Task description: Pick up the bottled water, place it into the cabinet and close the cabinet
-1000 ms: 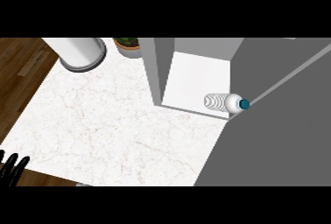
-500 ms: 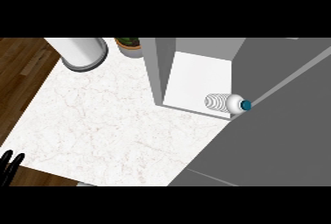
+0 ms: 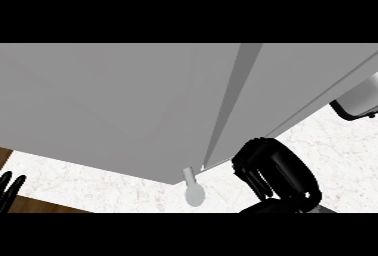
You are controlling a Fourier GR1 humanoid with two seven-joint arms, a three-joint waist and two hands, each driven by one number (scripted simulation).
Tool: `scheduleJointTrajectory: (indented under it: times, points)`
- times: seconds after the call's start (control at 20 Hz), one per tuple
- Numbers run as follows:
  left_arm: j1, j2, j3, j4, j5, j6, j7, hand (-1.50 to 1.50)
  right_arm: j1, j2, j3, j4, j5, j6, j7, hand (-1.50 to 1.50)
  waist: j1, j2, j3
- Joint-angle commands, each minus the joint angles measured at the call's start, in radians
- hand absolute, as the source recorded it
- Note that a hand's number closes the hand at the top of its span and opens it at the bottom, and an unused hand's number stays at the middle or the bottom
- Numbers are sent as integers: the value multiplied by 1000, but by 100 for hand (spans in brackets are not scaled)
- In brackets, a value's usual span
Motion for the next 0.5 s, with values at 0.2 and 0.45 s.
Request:
scheduleJointTrajectory:
  times: [0.2, 0.45]
  points:
    - [5, 0, 13, 14, 15, -43, 1, -150, -463, 88, -186, 445, 41, -116, 65, 150, -39, -10, 6]
    - [1, -1, 36, 5, 33, -37, 17, -150, -645, 108, -228, 641, 32, -119, 46, 150, -59, -17, 7]
